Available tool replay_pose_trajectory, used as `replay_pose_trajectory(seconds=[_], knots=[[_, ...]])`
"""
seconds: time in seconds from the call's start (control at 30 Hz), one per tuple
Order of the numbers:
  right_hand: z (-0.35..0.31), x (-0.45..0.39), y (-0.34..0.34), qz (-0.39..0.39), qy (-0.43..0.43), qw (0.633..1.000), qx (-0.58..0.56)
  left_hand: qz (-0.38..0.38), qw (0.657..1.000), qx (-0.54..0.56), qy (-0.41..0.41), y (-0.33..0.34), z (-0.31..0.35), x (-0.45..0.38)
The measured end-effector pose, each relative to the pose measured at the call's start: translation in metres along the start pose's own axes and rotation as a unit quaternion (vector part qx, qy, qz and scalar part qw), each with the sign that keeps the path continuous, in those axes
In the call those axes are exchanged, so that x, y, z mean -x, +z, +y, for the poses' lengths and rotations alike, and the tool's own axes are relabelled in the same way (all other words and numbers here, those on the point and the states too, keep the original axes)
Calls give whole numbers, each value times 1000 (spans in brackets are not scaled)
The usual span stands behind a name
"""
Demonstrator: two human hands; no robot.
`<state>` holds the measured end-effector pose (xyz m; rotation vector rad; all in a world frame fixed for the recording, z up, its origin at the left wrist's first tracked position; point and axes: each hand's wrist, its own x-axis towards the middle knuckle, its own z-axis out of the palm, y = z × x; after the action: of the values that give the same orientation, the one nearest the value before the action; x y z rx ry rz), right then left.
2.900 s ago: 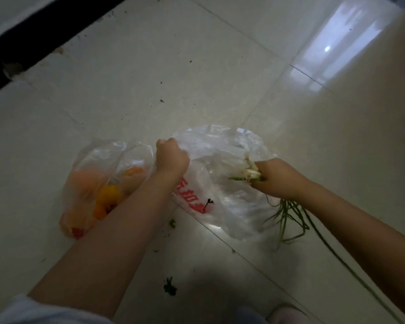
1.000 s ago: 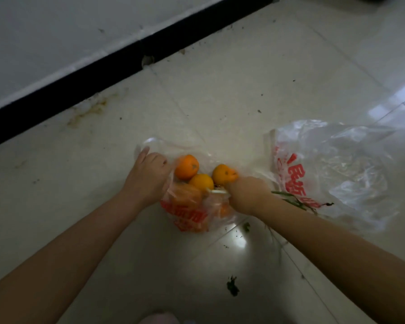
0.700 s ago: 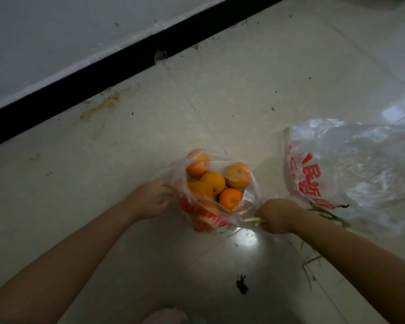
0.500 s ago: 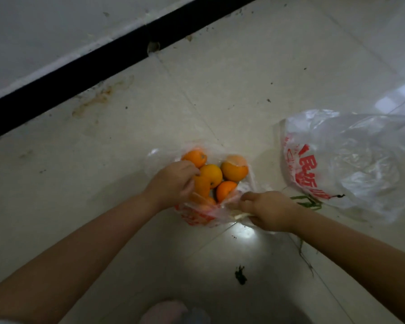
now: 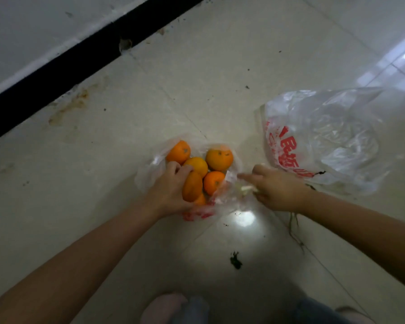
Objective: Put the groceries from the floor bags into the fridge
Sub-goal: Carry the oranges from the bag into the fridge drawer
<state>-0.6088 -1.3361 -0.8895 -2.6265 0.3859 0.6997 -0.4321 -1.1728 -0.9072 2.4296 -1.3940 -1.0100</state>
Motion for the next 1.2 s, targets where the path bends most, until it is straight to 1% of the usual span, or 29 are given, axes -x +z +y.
replay_pose_trajectory(seconds=[0.1, 0.23, 0.37, 0.47, 0.57, 0.7, 0.77, 0.87, 0.97, 1.07, 1.13, 1.2], knots=[[25, 16, -27, 115, 96, 985, -90, 33, 998, 57, -11, -1, 29, 1], [42, 42, -57, 169, 140, 967, -131, 86, 992, 92, -2, -19, 84, -6], [43, 91, -94, 223, 208, 933, -193, 85, 991, 96, 33, -70, 158, 7], [36, 158, -143, 238, 265, 902, -244, 79, 992, 70, 65, -122, 218, 34], [30, 234, -205, 249, 304, 876, -281, 71, 992, 44, 90, -175, 276, 64], [23, 332, -291, 281, 364, 837, -296, 69, 993, 78, 63, -245, 363, 112], [12, 379, -331, 289, 389, 821, -302, 61, 992, 90, 67, -278, 411, 138], [-7, 446, -387, 296, 392, 810, -321, 53, 990, 98, 84, -319, 484, 172], [-24, 510, -424, 333, 405, 796, -302, 48, 987, 85, 131, -350, 549, 205], [-45, 578, -435, 371, 444, 791, -199, 29, 978, 43, 204, -365, 609, 241], [-60, 630, -437, 379, 499, 768, -135, 24, 968, 42, 245, -365, 646, 267], [-68, 684, -436, 403, 537, 731, -127, 18, 954, 44, 297, -360, 684, 292]])
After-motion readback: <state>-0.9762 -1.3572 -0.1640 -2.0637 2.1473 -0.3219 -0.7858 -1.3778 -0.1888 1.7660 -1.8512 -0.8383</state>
